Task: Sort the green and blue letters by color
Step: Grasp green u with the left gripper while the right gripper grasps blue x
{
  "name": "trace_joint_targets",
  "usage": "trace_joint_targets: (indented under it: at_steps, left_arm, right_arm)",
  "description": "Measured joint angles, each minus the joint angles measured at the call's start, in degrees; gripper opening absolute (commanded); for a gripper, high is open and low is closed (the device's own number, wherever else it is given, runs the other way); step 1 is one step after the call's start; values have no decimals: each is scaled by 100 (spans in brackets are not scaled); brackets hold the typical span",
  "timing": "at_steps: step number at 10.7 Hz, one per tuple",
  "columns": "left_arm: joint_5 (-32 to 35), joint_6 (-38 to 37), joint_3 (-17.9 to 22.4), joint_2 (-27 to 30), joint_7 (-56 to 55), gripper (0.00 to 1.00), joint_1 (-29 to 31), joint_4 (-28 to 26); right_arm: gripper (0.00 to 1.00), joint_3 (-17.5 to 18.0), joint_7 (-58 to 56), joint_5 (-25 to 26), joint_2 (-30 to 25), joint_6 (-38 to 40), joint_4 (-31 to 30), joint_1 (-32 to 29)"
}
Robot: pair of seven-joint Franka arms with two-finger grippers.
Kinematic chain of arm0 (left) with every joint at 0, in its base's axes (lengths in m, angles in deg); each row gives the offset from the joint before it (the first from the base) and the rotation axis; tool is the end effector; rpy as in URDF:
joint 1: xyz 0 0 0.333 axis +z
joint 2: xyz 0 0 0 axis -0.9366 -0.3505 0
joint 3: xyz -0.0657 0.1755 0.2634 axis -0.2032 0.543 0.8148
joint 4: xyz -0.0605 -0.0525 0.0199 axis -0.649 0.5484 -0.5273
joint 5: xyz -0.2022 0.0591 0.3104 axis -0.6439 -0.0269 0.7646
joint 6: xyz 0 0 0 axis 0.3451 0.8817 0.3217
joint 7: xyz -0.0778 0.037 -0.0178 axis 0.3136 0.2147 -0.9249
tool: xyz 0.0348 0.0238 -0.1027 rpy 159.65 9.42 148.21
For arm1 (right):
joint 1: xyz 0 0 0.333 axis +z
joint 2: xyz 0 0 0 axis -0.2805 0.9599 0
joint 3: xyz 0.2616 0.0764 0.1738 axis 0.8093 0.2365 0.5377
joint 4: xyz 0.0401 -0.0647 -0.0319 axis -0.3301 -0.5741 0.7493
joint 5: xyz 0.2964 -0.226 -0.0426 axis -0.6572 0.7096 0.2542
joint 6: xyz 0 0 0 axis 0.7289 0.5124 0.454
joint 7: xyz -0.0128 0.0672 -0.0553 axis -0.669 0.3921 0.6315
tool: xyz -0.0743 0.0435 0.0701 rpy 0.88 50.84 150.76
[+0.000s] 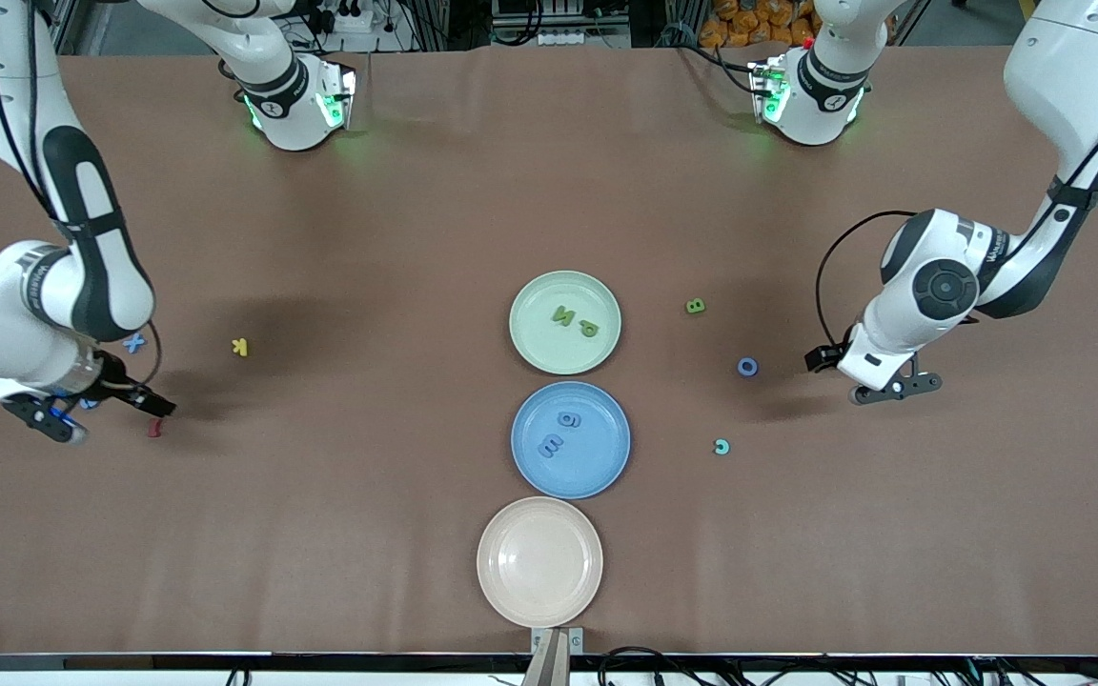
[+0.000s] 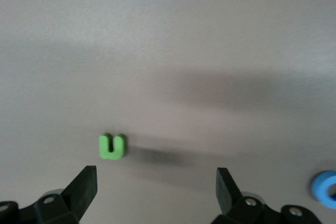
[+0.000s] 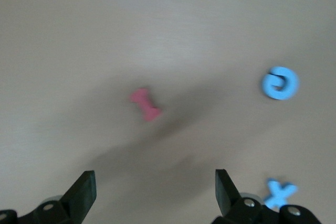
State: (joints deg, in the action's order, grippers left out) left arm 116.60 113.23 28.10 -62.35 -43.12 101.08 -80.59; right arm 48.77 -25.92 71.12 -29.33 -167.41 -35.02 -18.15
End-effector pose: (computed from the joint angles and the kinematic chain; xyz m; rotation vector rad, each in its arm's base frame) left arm 0.5471 -0.0480 0.2312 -3.0377 -0.2233 0.0649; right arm 0.5895 -0.1586 0.2469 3.0047 -0.8233 -0.0047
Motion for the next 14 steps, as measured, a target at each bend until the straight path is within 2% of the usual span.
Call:
trace_joint_targets:
  at_steps: [3, 5, 8, 9, 10, 12, 13, 14]
  left_arm:
    - [0, 1, 0, -6, 540, 100, 225, -77]
    - [0, 1, 1, -23, 831, 100, 335, -129]
    - [87, 207, 1, -87, 1065, 100, 475, -187]
    - [215, 333, 2, -142, 1068, 100, 512, -197]
    - [309, 420, 4, -204, 1068, 100, 562, -199]
    - [432, 526, 5, -308, 1068, 100, 667, -199]
    - [447, 556, 5, -356, 1069, 100, 683, -198]
    - [463, 584, 5, -393, 1069, 100, 685, -199]
  right_arm:
    - [100, -446, 7, 3, -129, -1, -359, -95]
    - [100, -484, 7, 3, -262, -102, -697, -249]
    - [100, -486, 6, 4, -292, -937, -1324, -372]
    - [84, -485, 6, 4, -291, -1053, -1461, -426]
    - [57, -484, -39, 5, -291, -1164, -1547, -485]
    - [55, -482, -304, 6, -264, -1346, -1689, -590]
    - [48, -481, -378, 6, -235, -1372, -1717, -617]
    - [31, -462, -400, -5, -237, -1397, -1717, -618]
